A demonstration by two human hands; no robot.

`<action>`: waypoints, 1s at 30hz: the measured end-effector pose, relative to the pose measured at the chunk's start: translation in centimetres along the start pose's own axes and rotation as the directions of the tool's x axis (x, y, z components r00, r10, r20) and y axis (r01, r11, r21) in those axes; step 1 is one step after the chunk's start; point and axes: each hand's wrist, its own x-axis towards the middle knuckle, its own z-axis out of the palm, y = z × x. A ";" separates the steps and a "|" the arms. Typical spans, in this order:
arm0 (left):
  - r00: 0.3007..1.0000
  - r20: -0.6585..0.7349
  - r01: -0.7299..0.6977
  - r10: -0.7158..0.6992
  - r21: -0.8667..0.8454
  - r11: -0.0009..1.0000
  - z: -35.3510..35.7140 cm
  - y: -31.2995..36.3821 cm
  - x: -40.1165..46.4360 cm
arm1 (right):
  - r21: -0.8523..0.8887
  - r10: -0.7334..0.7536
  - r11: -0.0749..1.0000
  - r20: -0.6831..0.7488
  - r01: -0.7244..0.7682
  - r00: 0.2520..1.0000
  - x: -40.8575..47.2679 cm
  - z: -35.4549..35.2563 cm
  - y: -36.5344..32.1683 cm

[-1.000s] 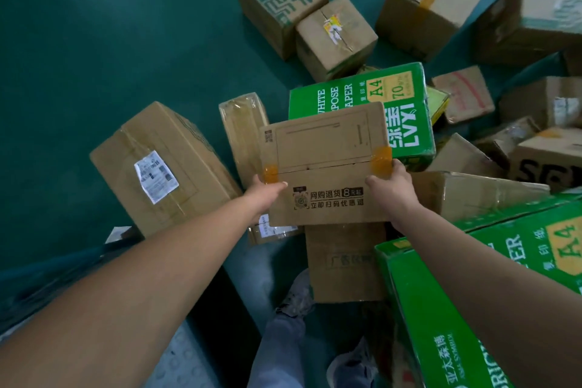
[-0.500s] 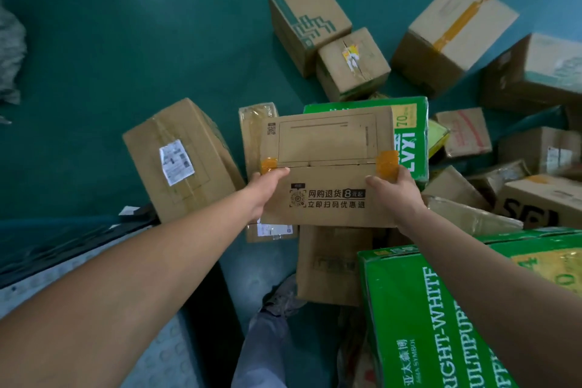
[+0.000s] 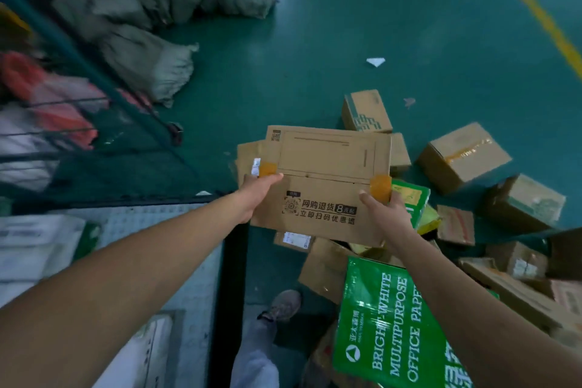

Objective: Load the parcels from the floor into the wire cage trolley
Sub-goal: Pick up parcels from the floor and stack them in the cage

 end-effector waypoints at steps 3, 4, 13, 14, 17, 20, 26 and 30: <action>0.996 -0.085 -0.033 0.027 -0.075 0.997 -4.3 0.1 -8.3 | 0.008 -0.035 0.999 0.066 0.035 0.997 -5.3 1.6 -2.4; 0.991 -0.130 -0.025 0.012 -0.103 0.994 -6.0 -0.6 -10.2 | 0.006 -0.038 0.999 0.099 0.038 0.994 -7.2 2.6 -3.1; 0.943 -0.306 0.025 -0.130 -0.325 0.945 -18.7 -9.4 -21.6 | -0.083 -0.060 0.992 0.324 0.092 0.944 -18.3 12.2 -6.3; 0.939 -0.313 0.024 -0.145 -0.358 0.933 -20.1 -10.5 -22.5 | -0.081 -0.062 0.992 0.357 0.097 0.932 -19.4 13.5 -6.6; 0.920 -0.337 0.032 -0.199 -0.442 0.897 -24.5 -14.4 -24.7 | -0.122 -0.074 0.983 0.429 0.139 0.900 -22.4 18.2 -7.0; 0.906 -0.360 0.021 -0.222 -0.486 0.874 -29.4 -19.2 -24.3 | -0.143 -0.074 0.976 0.488 0.163 0.870 -25.3 22.7 -7.5; 0.894 -0.404 -0.057 -0.192 -0.529 0.847 -35.5 -22.4 -28.3 | -0.180 -0.099 0.954 0.568 0.241 0.817 -28.3 31.4 -7.1; 0.894 -0.401 -0.068 -0.198 -0.558 0.827 -40.9 -26.3 -28.3 | -0.234 -0.074 0.938 0.586 0.256 0.807 -30.2 38.2 -6.2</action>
